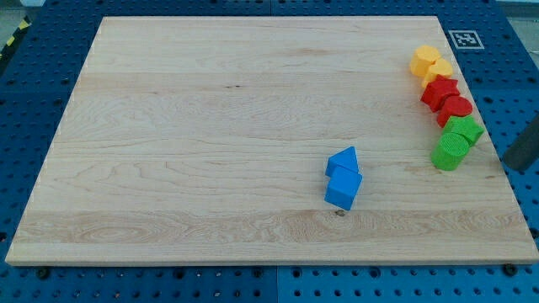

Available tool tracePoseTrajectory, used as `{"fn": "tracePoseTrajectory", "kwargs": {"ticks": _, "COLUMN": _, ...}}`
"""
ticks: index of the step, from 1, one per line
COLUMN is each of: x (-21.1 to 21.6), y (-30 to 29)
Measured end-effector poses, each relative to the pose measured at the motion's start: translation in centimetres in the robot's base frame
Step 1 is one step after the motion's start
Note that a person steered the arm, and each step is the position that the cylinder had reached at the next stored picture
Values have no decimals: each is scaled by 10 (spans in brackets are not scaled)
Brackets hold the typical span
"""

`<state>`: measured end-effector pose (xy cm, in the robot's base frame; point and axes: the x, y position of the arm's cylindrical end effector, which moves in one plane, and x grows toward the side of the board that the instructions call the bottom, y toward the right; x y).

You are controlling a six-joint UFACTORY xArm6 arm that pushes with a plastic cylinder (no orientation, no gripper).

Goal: Place the green circle above the triangle

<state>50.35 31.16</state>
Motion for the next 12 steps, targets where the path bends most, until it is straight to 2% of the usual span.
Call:
{"fn": "tracePoseTrajectory", "kwargs": {"ticks": 3, "x": -3, "y": -61}}
{"fn": "tracePoseTrajectory", "kwargs": {"ticks": 5, "x": -3, "y": -79}}
{"fn": "tracePoseTrajectory", "kwargs": {"ticks": 7, "x": -15, "y": -114}}
{"fn": "tracePoseTrajectory", "kwargs": {"ticks": 9, "x": -45, "y": -115}}
{"fn": "tracePoseTrajectory", "kwargs": {"ticks": 12, "x": -47, "y": -160}}
